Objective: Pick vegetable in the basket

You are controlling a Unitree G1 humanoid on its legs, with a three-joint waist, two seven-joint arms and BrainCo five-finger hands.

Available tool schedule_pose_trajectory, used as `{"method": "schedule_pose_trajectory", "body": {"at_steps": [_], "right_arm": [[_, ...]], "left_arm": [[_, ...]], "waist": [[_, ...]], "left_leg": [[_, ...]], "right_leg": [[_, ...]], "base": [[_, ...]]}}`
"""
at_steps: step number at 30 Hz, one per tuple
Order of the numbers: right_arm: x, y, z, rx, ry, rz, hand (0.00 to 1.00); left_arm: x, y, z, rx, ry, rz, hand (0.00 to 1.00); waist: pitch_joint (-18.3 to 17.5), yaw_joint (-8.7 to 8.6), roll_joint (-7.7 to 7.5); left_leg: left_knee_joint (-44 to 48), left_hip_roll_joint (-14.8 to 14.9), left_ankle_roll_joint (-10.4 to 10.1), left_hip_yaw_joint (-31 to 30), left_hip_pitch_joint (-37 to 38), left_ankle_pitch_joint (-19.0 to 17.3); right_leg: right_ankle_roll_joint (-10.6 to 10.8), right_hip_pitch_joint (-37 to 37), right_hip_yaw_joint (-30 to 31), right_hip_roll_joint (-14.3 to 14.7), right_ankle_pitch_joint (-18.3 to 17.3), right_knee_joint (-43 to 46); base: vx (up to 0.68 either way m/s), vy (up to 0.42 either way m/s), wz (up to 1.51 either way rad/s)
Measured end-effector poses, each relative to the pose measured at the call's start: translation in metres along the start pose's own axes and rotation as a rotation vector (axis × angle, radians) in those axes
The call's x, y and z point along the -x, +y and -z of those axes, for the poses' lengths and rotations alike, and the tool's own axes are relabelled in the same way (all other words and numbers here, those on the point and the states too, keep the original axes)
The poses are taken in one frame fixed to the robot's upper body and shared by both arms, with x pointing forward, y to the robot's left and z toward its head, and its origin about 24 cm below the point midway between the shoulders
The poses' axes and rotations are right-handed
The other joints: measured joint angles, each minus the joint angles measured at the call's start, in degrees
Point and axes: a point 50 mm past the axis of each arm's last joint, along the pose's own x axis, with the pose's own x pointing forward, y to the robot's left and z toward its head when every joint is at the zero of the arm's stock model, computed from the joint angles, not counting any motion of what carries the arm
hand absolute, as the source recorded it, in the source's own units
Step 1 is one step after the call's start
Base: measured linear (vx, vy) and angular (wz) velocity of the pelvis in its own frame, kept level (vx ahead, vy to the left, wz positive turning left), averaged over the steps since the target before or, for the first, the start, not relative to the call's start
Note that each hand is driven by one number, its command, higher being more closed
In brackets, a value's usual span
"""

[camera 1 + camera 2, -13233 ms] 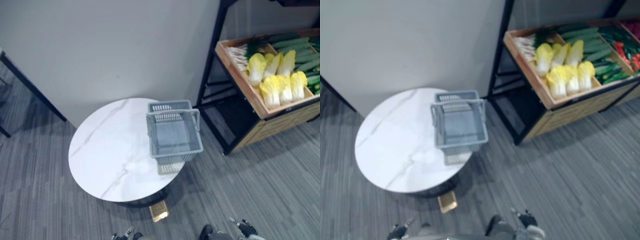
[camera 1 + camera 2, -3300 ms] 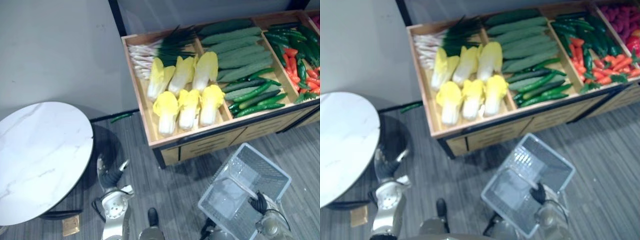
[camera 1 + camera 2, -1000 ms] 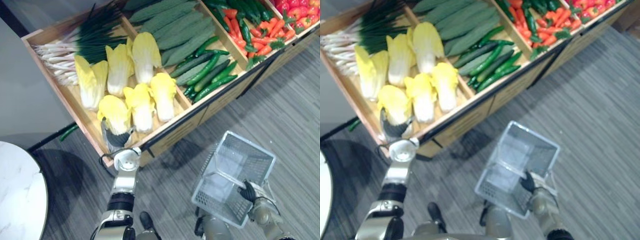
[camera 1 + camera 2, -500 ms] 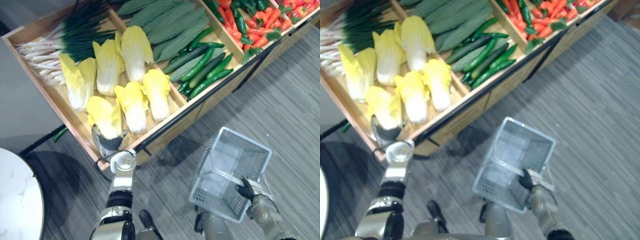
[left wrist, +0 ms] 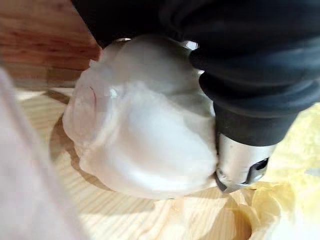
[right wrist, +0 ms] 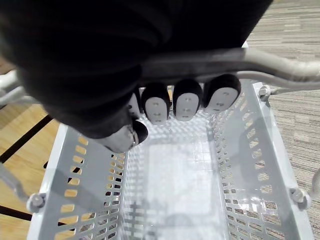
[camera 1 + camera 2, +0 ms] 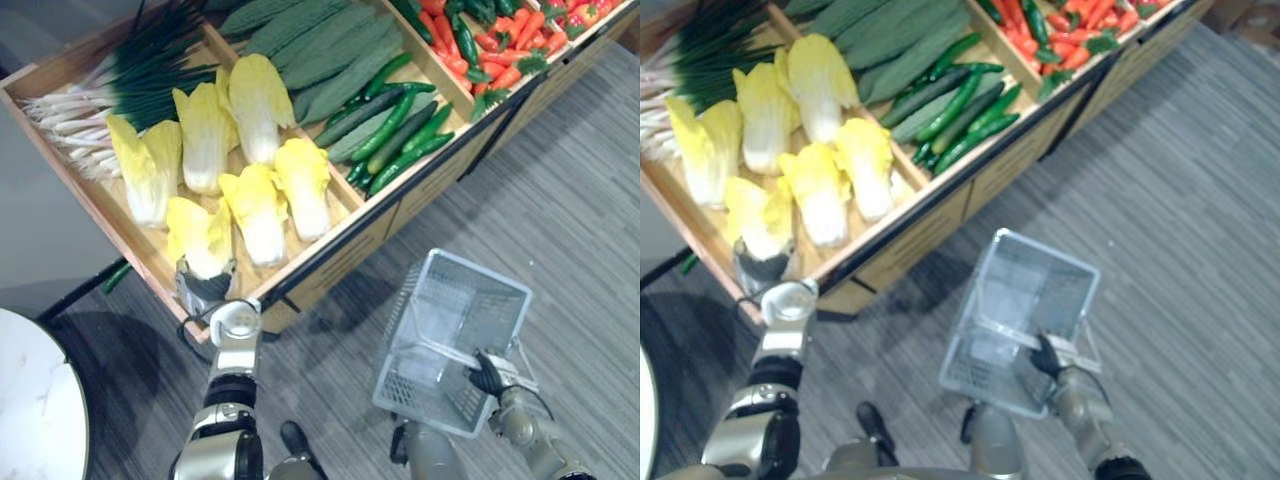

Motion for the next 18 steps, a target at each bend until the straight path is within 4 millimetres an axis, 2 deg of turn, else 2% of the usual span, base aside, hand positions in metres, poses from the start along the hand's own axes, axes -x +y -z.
{"method": "schedule_pose_trajectory", "body": {"at_steps": [4, 11, 18], "right_arm": [[-0.002, 0.000, -0.003, 0.017, -0.022, -0.015, 1.00], [-0.002, 0.000, -0.003, 0.019, -0.023, -0.028, 1.00], [0.000, 0.003, 0.000, 0.019, -0.009, -0.045, 1.00]], "left_arm": [[-0.008, 0.001, 0.001, -0.033, 0.007, -0.005, 1.00], [-0.010, -0.001, 0.000, -0.037, 0.008, 0.020, 1.00], [0.000, -0.011, -0.006, 0.005, -0.002, 0.126, 1.00]], "waist": [[0.18, 0.00, -0.33], [0.00, -0.01, 0.00], [0.03, -0.16, -0.07]], "left_leg": [[-0.17, -0.19, 0.01, 0.67, 0.54, 0.01], [-0.18, -0.30, 0.03, 0.28, 0.81, 0.02], [0.07, -0.60, 0.08, -2.34, 1.07, -0.01]], "right_leg": [[0.20, -0.03, 0.74, -0.02, 0.22, 0.00], [0.32, 0.54, 0.24, -0.26, 0.31, 0.00], [0.33, 2.58, -2.01, -1.15, 0.29, 0.00]], "base": [[-0.02, -0.030, -0.09], [0.00, -0.015, 0.02], [0.00, -0.015, 0.18]]}}
